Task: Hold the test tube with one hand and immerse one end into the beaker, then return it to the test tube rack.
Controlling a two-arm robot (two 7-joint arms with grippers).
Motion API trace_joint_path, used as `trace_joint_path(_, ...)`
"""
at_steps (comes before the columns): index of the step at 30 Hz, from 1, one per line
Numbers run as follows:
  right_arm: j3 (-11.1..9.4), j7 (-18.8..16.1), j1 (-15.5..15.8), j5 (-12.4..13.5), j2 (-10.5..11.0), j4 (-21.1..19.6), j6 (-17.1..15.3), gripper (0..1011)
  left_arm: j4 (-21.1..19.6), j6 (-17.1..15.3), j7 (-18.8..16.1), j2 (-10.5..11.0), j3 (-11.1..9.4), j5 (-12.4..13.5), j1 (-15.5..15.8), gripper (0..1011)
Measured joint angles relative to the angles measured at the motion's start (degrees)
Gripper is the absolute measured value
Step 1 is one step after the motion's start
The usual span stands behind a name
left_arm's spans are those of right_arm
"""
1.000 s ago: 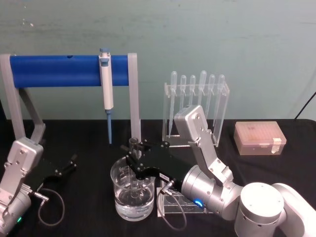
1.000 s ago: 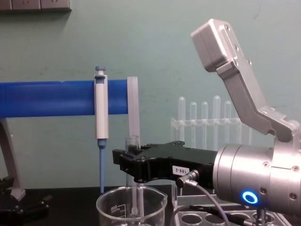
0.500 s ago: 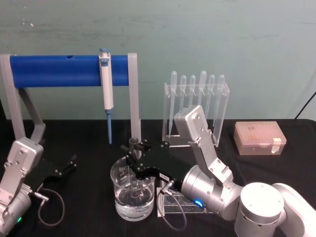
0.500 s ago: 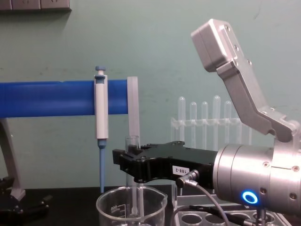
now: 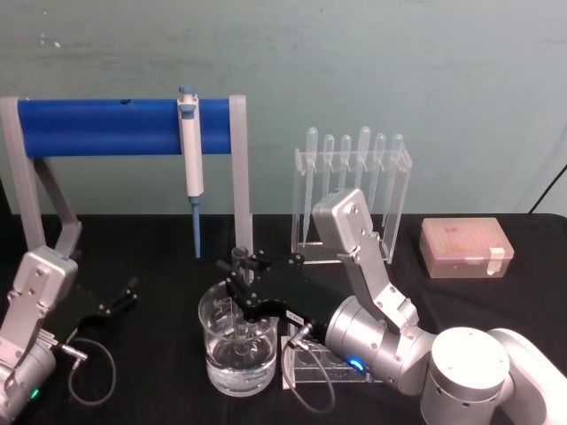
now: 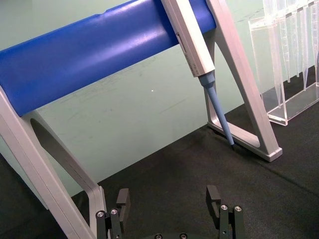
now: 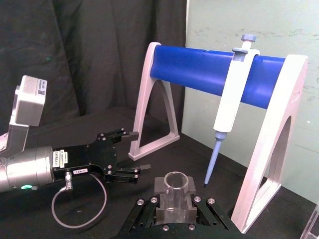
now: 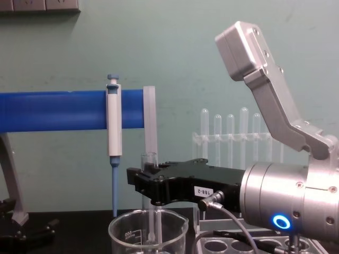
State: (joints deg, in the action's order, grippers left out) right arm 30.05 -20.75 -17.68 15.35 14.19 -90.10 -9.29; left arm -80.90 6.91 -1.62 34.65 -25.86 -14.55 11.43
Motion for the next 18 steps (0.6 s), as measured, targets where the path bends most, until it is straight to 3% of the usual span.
trace_joint_path(18, 0.0, 0.0, 0.0, 0.0, 0.0, 0.0, 0.0, 225, 0.0, 0.0, 0.0, 0.0, 0.0, 0.0, 0.0, 1000)
